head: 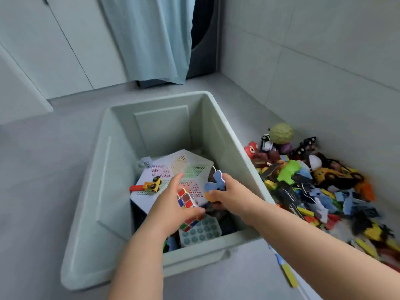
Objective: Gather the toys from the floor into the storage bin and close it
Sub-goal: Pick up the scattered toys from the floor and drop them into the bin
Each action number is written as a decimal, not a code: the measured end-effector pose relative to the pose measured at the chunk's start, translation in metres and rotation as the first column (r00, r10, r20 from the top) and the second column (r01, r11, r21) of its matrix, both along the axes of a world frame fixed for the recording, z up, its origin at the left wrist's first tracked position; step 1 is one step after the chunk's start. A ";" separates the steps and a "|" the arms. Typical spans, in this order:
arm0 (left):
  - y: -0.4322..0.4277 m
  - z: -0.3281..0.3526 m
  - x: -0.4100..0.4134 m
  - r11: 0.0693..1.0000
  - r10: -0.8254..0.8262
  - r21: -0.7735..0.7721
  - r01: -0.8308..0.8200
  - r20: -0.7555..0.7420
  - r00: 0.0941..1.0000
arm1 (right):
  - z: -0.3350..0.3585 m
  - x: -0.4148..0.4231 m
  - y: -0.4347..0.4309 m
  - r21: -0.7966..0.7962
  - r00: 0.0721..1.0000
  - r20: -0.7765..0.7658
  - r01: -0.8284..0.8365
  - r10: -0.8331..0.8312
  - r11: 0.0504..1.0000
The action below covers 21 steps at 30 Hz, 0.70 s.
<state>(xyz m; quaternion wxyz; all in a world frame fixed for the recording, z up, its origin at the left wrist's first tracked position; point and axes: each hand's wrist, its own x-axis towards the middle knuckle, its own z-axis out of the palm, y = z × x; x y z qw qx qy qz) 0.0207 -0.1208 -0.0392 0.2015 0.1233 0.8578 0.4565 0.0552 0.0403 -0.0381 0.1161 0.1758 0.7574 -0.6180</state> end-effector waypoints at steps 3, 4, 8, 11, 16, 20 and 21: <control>0.003 -0.008 0.002 0.999 -0.026 0.041 0.026 0.008 1.000 | 0.004 0.000 -0.001 0.080 0.998 0.055 0.026 -0.030 0.996; 0.007 -0.005 0.003 0.998 -0.028 0.063 0.029 -0.013 1.000 | 0.006 0.002 0.002 0.109 0.998 0.042 0.036 -0.041 0.993; 0.043 0.012 0.019 0.975 0.043 0.222 -0.006 -0.160 0.986 | 0.024 0.028 0.022 0.064 0.980 -0.168 0.117 -0.105 0.991; 0.087 0.026 0.049 0.911 0.126 0.411 -0.021 -0.230 0.965 | 0.036 0.068 0.055 -0.061 0.928 -0.292 0.226 -0.233 0.972; 0.169 0.015 0.125 0.784 -0.290 0.561 0.266 -0.047 0.956 | -0.025 0.163 0.145 0.069 0.814 -0.125 0.577 -0.567 0.814; 0.213 -0.044 0.175 0.815 -0.506 0.470 0.338 0.293 0.811 | -0.126 0.240 0.209 0.422 0.659 0.198 0.611 -0.726 0.670; 0.220 -0.060 0.180 0.838 -0.502 0.428 0.339 0.359 0.786 | -0.144 0.253 0.221 0.503 0.635 0.241 0.565 -0.734 0.654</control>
